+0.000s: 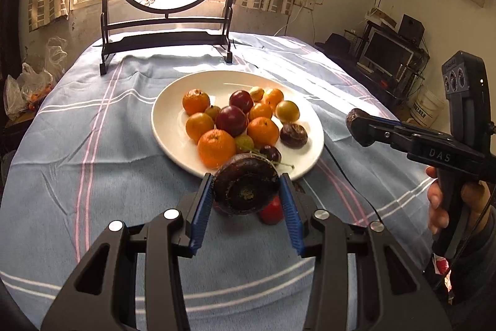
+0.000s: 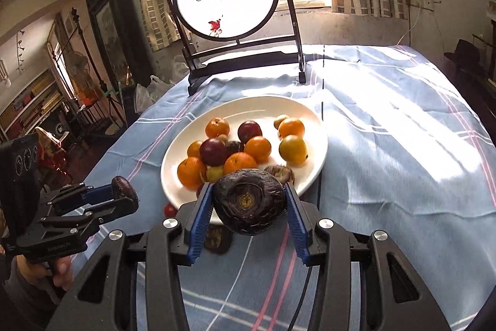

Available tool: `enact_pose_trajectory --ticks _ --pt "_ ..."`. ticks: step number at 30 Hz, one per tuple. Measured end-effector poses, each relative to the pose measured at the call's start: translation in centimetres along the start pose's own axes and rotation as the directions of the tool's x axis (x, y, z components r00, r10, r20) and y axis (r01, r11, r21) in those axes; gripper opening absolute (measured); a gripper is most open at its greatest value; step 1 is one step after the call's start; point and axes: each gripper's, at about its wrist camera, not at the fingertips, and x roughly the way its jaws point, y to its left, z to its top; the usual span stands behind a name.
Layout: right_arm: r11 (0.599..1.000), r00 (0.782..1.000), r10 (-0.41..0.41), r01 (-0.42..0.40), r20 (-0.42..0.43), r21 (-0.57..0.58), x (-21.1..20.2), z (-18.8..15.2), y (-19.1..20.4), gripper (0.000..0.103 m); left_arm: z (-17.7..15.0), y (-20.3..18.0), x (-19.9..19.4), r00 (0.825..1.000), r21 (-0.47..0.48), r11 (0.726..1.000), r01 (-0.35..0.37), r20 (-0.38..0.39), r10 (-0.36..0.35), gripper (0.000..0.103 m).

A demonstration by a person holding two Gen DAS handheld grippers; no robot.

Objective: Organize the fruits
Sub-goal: 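Place the brown fruit on the plate with the left tool while the right tool places its fruit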

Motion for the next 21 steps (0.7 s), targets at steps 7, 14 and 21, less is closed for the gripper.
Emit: enact_pose_trajectory --ticks 7,14,21 --pt "0.998 1.000 -0.024 0.025 -0.021 0.051 6.0 4.2 -1.1 0.046 4.7 2.2 5.8 0.998 -0.044 0.998 -0.050 -0.036 0.048 0.042" --pt "0.999 0.999 0.004 -0.005 0.032 0.045 7.3 5.4 -0.7 0.067 6.6 3.4 7.9 0.997 -0.091 0.993 -0.069 -0.051 0.065 0.059" --pt "1.000 1.000 -0.005 0.004 0.022 0.028 2.7 1.4 0.0 0.067 2.8 2.6 3.2 0.998 -0.018 0.998 -0.062 -0.019 0.061 0.071"
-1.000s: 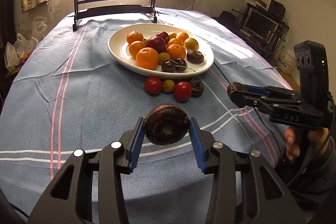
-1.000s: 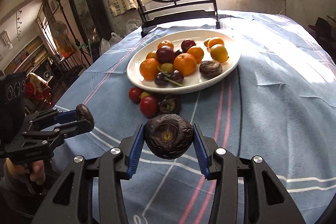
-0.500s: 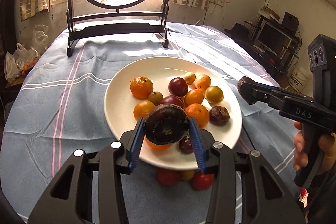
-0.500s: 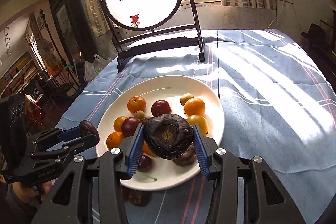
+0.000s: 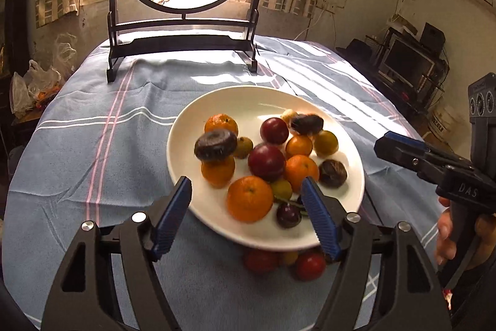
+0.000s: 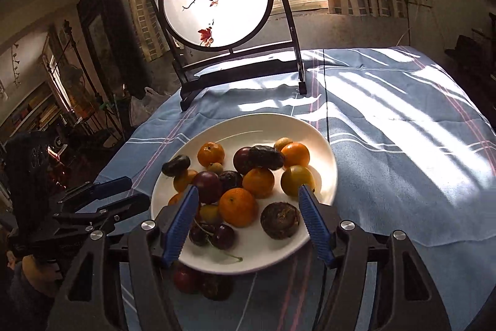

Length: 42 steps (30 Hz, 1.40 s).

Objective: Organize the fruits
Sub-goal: 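Place the brown fruit on the plate with the left tool while the right tool places its fruit, then grasp a red tomato with the left tool while the right tool grasps a brown fruit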

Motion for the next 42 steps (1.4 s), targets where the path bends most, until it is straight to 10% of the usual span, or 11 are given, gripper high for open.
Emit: enact_pose_trajectory --ticks 6,10,26,33,42 --pt "1.000 0.999 -0.005 0.005 -0.035 -0.009 -2.4 -6.9 0.0 0.067 -5.9 -1.5 -0.6 0.994 0.133 0.991 -0.032 -0.097 0.045 0.070" --pt "1.000 0.999 0.015 -0.014 -0.040 0.021 -2.7 -9.2 -0.5 0.063 -7.0 -1.4 0.7 0.986 0.140 0.989 -0.050 -0.149 0.071 0.049" --pt "0.997 0.997 0.066 -0.065 -0.032 0.038 -2.8 -9.7 -0.8 0.062 -5.5 -3.5 3.3 0.987 0.242 0.970 -0.008 -0.154 0.046 0.041" --pt "0.997 0.998 0.062 -0.061 -0.030 0.045 -2.8 -9.8 -1.0 0.062 -6.4 -2.9 1.9 0.989 0.243 0.970 0.030 -0.147 0.006 0.017" --pt "0.998 0.998 0.046 -0.045 -0.031 0.052 -2.8 -9.8 -1.0 0.062 -6.1 -4.2 2.8 0.988 0.321 0.947 -0.006 -0.143 0.055 0.035"
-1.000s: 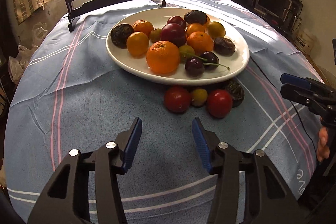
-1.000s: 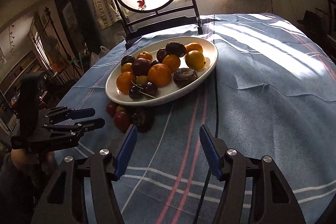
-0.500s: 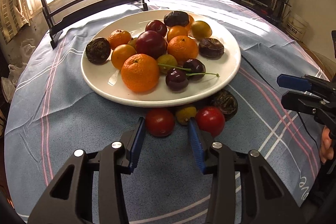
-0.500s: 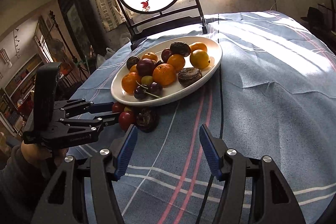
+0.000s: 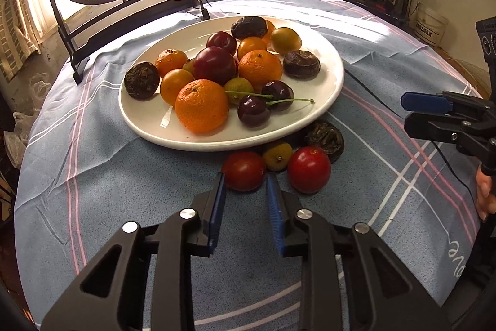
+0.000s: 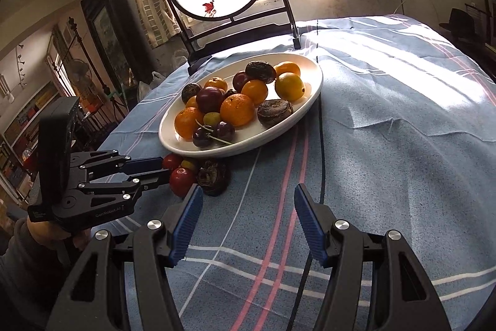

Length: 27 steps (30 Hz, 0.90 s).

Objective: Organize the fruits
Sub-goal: 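Grasp a red tomato with the left tool while the right tool grasps a brown fruit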

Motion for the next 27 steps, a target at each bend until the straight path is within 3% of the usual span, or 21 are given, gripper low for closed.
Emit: enact_pose_trajectory --ticks 2,8,10,18,23,27 --pt "1.000 1.000 -0.001 0.001 0.000 0.001 0.0 0.0 0.0 0.062 0.3 0.0 0.4 1.000 0.005 1.000 0.007 -0.010 -0.007 0.041" --pt "1.000 1.000 0.003 -0.003 -0.005 0.001 0.1 0.0 0.0 0.062 0.5 1.2 1.4 0.996 -0.032 0.996 0.077 -0.051 -0.079 0.042" --pt "1.000 1.000 0.004 -0.004 -0.004 0.002 0.0 0.0 0.0 0.062 0.5 1.5 1.4 0.994 -0.034 0.995 0.094 -0.048 -0.095 0.030" --pt "1.000 1.000 0.006 -0.006 -0.023 -0.013 0.3 -0.1 0.3 0.062 -0.3 1.3 -0.4 0.996 -0.031 0.996 0.086 0.009 -0.086 0.030" --pt "0.996 0.993 -0.020 0.010 -0.118 -0.085 2.2 0.2 2.0 0.059 -2.0 2.4 -2.6 0.994 -0.106 0.990 0.097 0.062 -0.091 0.030" --pt "0.981 0.973 -0.091 0.051 -0.212 -0.188 5.1 1.0 4.2 0.043 -3.0 3.8 -3.0 0.993 -0.185 0.977 0.108 0.076 -0.096 0.030"
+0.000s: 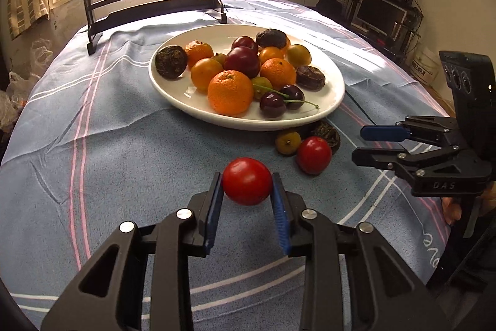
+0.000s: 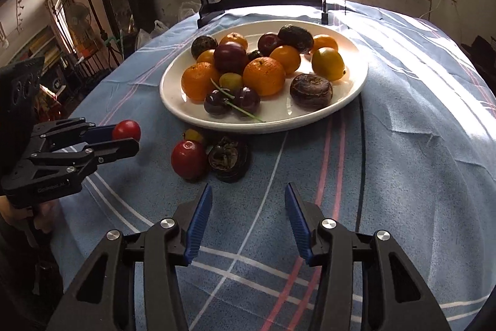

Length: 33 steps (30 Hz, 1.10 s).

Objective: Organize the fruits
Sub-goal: 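Grasp a red tomato with the left tool while the right tool grasps a brown fruit, then place the tomato on the plate with the left tool while the right tool places the brown fruit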

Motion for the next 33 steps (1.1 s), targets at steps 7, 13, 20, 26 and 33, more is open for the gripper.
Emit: enact_pose_trajectory --ticks 7,13,20,26,33 --pt "0.994 0.996 -0.075 0.070 -0.049 -0.082 2.6 2.0 2.4 0.044 -0.2 0.7 -0.3 1.000 -0.024 0.999 -0.027 0.000 0.027 0.030" --pt "0.991 0.994 -0.105 0.101 -0.042 -0.089 3.1 2.6 2.8 0.037 -0.3 1.5 -0.2 0.999 -0.064 0.997 -0.051 -0.004 0.051 0.030" --pt "1.000 0.999 -0.010 0.010 0.043 0.013 -0.6 0.9 0.8 0.037 -0.7 1.6 -1.5 0.998 -0.081 0.995 -0.052 0.025 0.055 0.030" --pt "0.997 0.992 0.024 -0.033 0.120 0.076 -4.2 -0.8 -2.1 0.037 -0.5 0.5 -3.5 0.996 -0.066 0.997 -0.033 0.081 0.039 0.030" --pt "0.993 0.982 0.014 -0.035 0.190 0.110 -6.1 1.2 -4.6 0.037 2.3 -1.5 -3.4 0.995 -0.029 0.999 -0.024 0.101 0.027 0.030"
